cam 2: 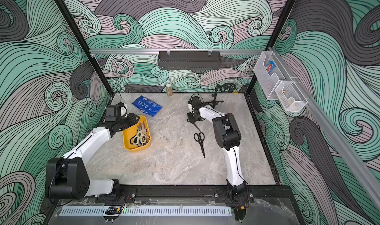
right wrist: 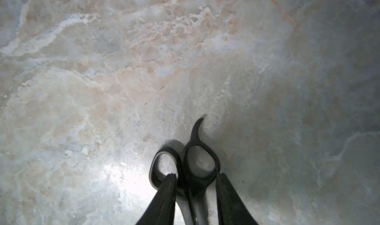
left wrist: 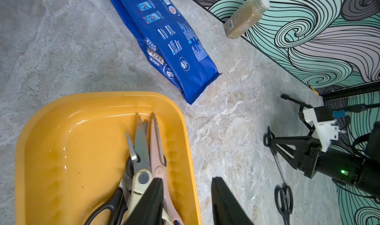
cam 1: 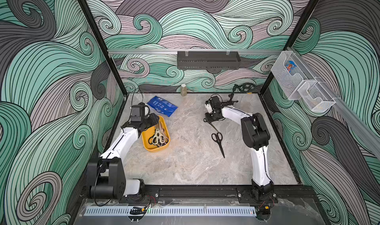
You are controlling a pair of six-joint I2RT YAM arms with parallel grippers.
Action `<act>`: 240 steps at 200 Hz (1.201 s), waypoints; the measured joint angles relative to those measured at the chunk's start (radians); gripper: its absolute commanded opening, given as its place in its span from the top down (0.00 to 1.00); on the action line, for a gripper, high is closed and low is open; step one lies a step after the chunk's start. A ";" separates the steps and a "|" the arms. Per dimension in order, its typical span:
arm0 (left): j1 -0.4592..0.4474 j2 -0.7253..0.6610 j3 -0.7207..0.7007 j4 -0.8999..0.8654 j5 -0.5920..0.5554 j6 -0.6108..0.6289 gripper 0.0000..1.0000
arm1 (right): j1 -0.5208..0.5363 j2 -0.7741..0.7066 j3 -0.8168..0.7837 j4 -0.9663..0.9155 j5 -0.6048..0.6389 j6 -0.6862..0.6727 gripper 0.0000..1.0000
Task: Put the scissors into the storage box
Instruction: Move the scissors to the center of the board.
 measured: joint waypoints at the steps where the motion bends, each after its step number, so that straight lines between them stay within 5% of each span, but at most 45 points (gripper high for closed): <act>1: 0.000 0.000 0.000 0.000 0.001 0.000 0.58 | 0.002 0.000 0.000 0.000 -0.001 0.001 0.64; 146: -0.035 -0.008 -0.002 0.002 0.187 -0.011 0.58 | 0.225 -0.058 -0.115 0.042 -0.048 0.062 0.67; 204: -0.164 0.047 0.116 -0.141 0.100 0.077 0.59 | 0.278 -0.109 -0.154 0.019 -0.093 0.063 0.50; 240: -0.265 0.118 0.191 -0.193 0.013 0.126 0.59 | 0.257 -0.221 -0.155 0.016 -0.073 0.072 0.47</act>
